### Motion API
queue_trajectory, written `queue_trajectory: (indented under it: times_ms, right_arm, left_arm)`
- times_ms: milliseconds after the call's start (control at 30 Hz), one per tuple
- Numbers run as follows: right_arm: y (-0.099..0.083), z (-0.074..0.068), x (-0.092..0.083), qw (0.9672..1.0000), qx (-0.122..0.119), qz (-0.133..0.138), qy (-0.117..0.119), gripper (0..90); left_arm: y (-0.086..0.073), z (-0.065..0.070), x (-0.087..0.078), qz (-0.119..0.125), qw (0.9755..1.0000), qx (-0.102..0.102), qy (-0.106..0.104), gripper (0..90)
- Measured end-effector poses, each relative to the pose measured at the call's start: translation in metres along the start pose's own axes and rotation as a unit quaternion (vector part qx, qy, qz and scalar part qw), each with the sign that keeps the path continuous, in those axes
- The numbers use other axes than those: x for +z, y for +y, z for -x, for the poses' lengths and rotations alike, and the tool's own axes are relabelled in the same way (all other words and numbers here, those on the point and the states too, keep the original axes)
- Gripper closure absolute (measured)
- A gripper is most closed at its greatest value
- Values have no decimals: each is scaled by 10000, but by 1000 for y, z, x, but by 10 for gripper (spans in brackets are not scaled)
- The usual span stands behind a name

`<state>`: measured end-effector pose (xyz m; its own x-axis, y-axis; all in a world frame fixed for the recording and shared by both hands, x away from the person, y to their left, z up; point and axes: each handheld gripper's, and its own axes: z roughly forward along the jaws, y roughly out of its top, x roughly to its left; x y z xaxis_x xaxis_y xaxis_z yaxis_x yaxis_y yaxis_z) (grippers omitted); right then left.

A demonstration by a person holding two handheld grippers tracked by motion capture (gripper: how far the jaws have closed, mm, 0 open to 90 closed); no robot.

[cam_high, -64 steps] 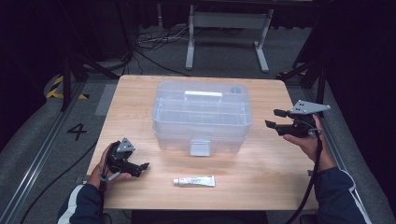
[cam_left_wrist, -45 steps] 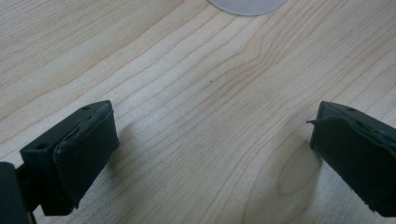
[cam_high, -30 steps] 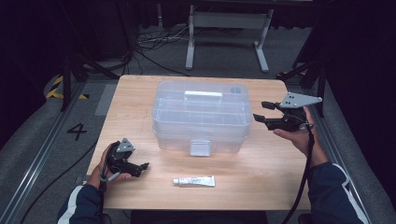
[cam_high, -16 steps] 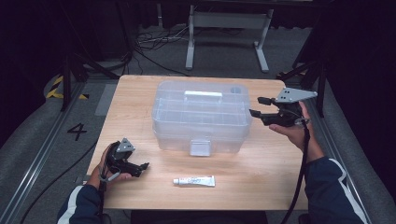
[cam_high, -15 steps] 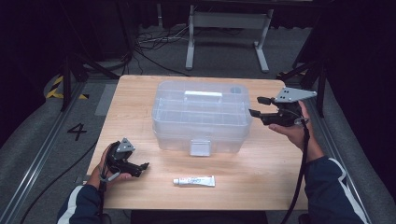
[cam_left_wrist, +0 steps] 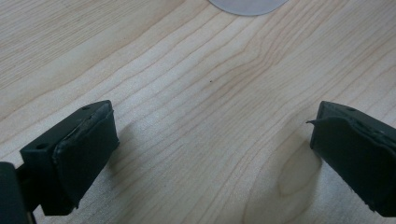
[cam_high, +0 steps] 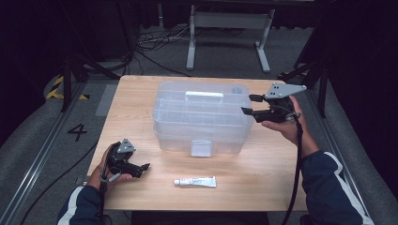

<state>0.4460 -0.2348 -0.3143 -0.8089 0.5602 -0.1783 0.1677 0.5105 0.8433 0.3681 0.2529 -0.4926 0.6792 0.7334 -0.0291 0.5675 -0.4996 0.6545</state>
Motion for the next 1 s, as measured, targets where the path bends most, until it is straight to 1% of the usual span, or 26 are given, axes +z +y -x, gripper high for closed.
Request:
queue_trajectory:
  times_ms: [200,267,333,400,467,500,533,600,633,667,700,767,833,867,900,1000]
  right_arm:
    - [10,-2,9,9999,-55,-52,111,461]
    - [13,-3,13,9998,-79,-79,178,464]
    - [16,-4,16,9996,-108,-142,198,464]
    - [18,-5,19,9995,-129,-186,228,463]
    - [20,-6,22,9993,-130,-215,261,459]
    - [21,-6,23,9993,-156,-223,259,458]
    - [22,-7,25,9992,-165,-236,261,458]
    - [25,-9,27,9990,-182,-260,308,458]
    - [26,-9,28,9989,-190,-276,320,458]
    - [27,-10,29,9988,-203,-294,336,458]
    - [29,-11,30,9987,-220,-319,346,459]
    - [32,-12,34,9982,-252,-463,285,467]
    - [35,-12,36,9980,-246,-465,347,473]
    - [38,-13,38,9978,-257,-484,379,476]
    - [39,-13,39,9977,-268,-496,376,478]
    - [45,-16,45,9968,-346,-594,408,494]
  left_arm:
    - [1,1,0,-21,10000,-20,24,9]
    - [2,0,0,-59,10000,17,49,11]
    - [4,-1,0,-65,10000,-3,71,30]
    - [6,-1,0,-12,9999,-94,114,92]
    - [10,-1,1,-31,9999,-63,82,160]
    - [12,0,2,-57,9999,-4,107,162]
    - [14,2,2,-59,9997,148,157,159]
    - [18,4,2,-39,9998,152,105,189]
    - [20,4,2,-12,9999,108,58,185]
    - [23,5,2,46,9999,118,64,182]
    - [27,6,0,115,9998,144,49,182]
    - [35,9,-2,269,9994,208,40,183]
    - [43,10,-2,416,9989,195,-40,178]
    - [45,10,-3,429,9988,221,-30,172]
    - [49,11,-3,496,9985,244,-18,170]
    - [60,11,-2,669,9975,208,-88,168]
